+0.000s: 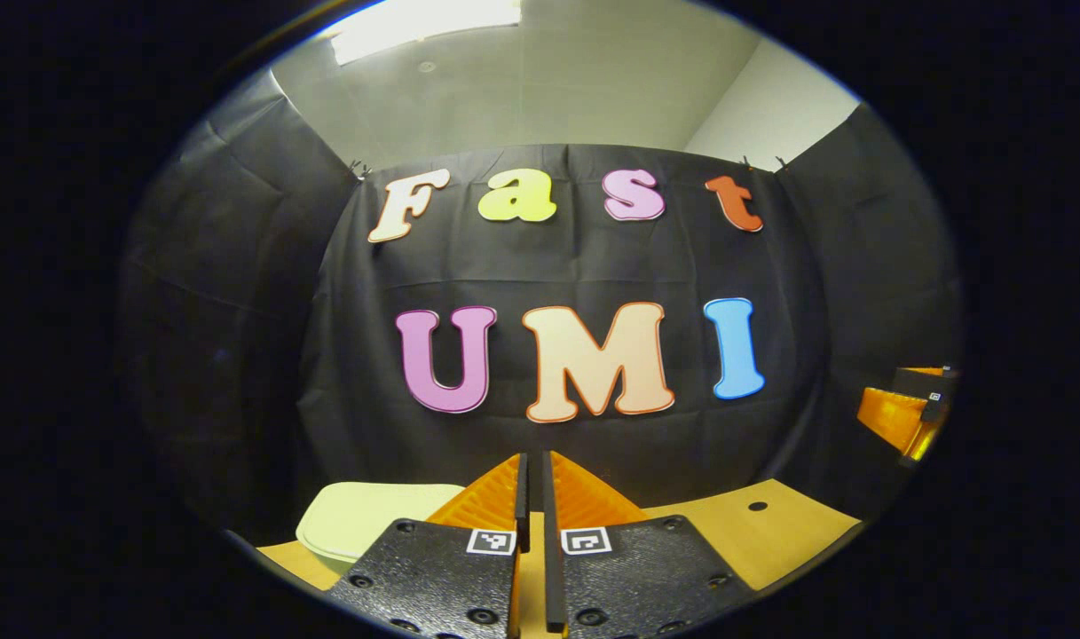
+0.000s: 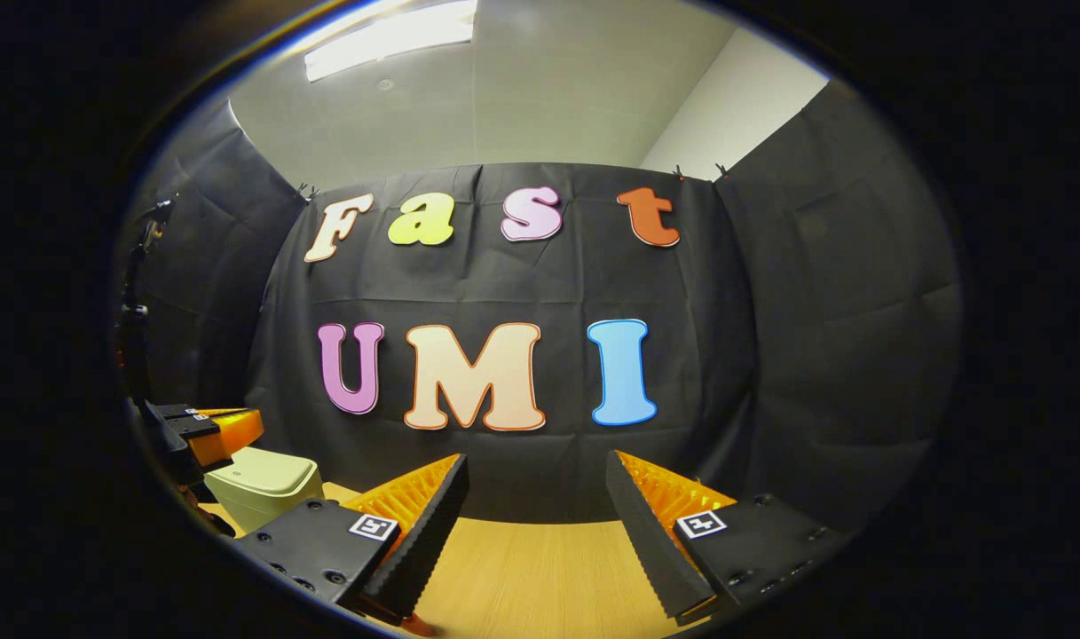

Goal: Press the lid of the desktop garbage bin to open it, pick up the crumpled paper on the desktop and throw it into the bin, then pick up the pop can on the desktop and drop it into the bin, and finally close the garbage bin lid.

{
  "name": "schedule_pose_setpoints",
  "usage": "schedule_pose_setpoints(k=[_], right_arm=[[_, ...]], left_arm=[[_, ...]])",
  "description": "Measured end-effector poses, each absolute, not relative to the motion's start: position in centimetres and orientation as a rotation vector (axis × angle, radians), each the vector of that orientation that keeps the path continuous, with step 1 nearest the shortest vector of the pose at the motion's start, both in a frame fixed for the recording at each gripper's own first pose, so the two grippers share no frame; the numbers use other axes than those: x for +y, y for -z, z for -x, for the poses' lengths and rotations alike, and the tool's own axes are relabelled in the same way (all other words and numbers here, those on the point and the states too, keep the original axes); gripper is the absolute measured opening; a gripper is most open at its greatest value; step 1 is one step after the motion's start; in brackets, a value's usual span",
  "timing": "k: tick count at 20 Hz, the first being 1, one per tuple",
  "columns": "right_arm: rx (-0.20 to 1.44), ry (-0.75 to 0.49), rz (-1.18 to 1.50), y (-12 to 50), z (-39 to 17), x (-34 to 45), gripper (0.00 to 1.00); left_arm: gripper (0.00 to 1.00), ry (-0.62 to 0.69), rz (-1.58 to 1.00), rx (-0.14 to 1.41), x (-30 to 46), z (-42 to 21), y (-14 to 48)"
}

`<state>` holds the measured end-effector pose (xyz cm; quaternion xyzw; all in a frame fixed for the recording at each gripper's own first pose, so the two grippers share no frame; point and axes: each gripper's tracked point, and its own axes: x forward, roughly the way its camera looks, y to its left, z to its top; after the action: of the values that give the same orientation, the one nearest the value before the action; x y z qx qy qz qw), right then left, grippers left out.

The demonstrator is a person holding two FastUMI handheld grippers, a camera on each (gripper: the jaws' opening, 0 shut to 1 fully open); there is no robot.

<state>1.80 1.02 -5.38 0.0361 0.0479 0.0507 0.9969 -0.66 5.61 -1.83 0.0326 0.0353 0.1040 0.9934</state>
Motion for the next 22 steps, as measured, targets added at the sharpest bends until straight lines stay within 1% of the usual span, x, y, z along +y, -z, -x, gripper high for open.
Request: schedule_pose_setpoints(k=[1,4,12,14,15,16,22], right_arm=[[0.101,-0.104,-0.074,5.6,-1.7,1.3,0.98],[0.122,-0.118,-0.07,6.3,-1.8,2.7,0.98],[0.178,-0.165,-0.018,8.3,-1.4,6.8,0.98],[0.204,-0.167,0.0,9.1,-1.2,7.4,0.98],[0.211,-0.167,0.004,9.4,-1.2,7.7,0.99],[0.215,-0.167,0.006,9.5,-1.1,8.1,0.98],[0.208,-0.166,0.025,9.3,-1.2,9.0,0.98]], left_arm=[[0.0,-0.235,-0.066,0.068,6.5,0.9,1.8],[0.0,-0.27,-0.072,0.078,8.6,1.1,2.5],[0.0,-0.365,-0.042,0.213,15.0,1.7,8.2],[0.0,-0.372,-0.039,0.232,16.0,1.7,9.3],[0.0,-0.374,-0.036,0.242,16.3,1.6,9.5],[0.0,-0.376,-0.033,0.247,16.5,1.6,10.0],[0.0,-0.373,-0.031,0.316,17.0,1.9,13.1]])
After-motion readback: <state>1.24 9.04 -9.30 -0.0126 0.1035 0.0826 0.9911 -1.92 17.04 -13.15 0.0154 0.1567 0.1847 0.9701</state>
